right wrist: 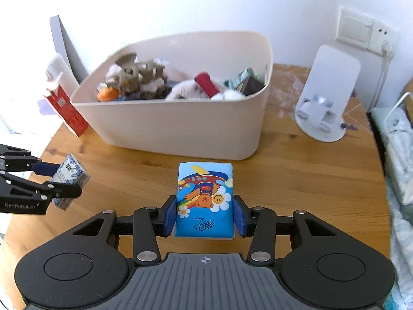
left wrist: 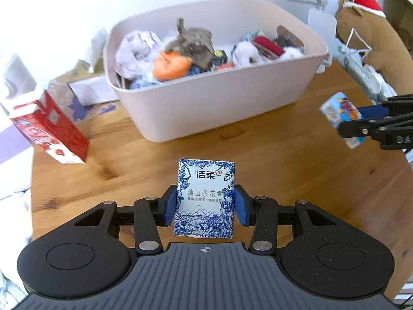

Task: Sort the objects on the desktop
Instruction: 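Lift both tissue packs and carry them over the basket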

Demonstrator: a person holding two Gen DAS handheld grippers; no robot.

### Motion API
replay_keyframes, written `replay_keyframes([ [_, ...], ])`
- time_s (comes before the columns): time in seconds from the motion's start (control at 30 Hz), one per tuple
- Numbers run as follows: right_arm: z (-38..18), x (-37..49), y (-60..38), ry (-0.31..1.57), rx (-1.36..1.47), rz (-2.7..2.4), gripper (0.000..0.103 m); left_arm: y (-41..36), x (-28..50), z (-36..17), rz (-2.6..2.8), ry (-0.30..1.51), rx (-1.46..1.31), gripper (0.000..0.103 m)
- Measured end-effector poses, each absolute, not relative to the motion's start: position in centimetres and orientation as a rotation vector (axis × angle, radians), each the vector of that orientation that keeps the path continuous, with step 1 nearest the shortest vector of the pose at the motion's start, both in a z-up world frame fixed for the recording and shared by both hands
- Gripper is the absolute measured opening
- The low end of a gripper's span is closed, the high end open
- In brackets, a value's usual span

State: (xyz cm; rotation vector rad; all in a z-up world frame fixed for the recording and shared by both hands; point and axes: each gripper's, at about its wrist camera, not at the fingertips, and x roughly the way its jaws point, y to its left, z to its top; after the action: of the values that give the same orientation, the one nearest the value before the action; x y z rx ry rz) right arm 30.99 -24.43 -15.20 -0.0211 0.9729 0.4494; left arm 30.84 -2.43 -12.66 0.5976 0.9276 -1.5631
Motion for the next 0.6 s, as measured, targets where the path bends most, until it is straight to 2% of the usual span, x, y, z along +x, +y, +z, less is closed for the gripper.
replay_keyframes([
  [0.6, -6.6, 32.7, -26.9, 0.775, -0.112, 0.411, 0.042, -2.9, 35.5, -4.7, -1.541, 0.711, 0.502, 0.047],
])
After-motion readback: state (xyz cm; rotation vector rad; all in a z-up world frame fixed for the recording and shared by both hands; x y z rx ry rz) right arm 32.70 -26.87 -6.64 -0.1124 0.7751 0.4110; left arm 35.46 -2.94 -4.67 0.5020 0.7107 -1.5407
